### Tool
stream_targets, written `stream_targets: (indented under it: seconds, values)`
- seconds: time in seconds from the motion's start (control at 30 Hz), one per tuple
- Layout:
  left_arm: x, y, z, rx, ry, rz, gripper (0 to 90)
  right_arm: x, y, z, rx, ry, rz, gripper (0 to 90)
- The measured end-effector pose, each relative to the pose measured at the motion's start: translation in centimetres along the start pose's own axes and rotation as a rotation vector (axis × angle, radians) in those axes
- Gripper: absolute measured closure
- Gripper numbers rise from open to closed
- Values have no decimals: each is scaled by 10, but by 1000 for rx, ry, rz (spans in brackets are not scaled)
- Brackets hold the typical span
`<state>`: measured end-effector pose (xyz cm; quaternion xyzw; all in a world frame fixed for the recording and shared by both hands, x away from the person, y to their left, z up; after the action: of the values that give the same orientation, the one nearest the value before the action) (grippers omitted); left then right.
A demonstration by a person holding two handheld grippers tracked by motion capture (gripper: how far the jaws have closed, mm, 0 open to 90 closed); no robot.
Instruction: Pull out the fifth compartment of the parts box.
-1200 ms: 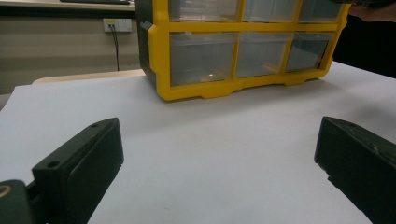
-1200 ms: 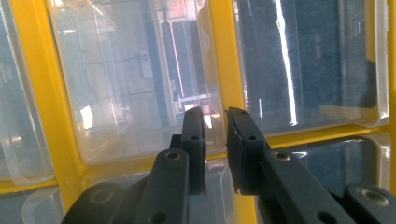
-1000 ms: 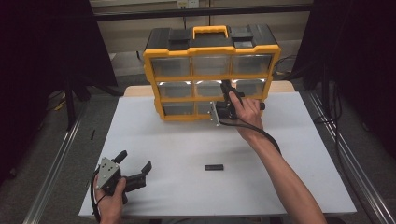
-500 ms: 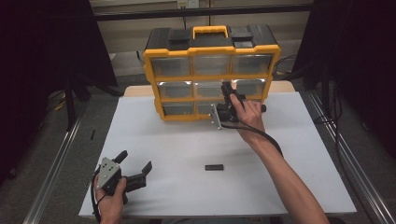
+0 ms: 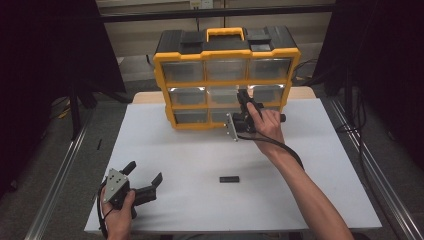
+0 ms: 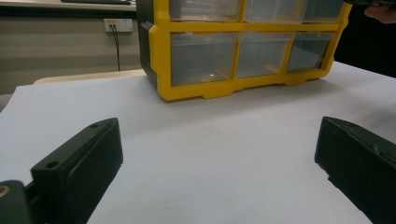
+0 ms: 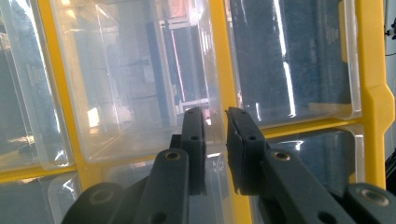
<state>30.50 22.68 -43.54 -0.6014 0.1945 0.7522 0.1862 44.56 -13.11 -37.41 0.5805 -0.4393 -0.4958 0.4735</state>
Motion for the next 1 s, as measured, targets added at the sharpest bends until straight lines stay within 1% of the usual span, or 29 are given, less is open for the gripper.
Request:
stream_targets:
  seconds: [0.07,0.17,0.63,0.77,1.0]
  values:
    - [0,0,0,0,-3,-4,13,0,0,1,6,5,7,781]
    - [0,0,0,0,-3,-3,12,-1,0,3,1,8,3,781]
    - [0,0,0,2,-3,-3,13,-3,-1,9,8,17,-3,781]
    - [0,0,0,4,-3,-4,13,-2,0,11,8,24,2,781]
    - [0,0,0,3,2,3,13,-2,-1,14,15,33,3,782]
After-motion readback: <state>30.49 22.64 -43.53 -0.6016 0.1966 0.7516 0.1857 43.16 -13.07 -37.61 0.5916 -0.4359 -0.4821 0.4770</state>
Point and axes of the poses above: each handheld gripper's, and its own axes: z roughly backward along the jaws, x roughly out of its underside, y roughly to its right, the point moved 1 cm from there along -z, roughly forward along the jaws, and after that the axes turned 1 degree about y, right-handed, at the moved point
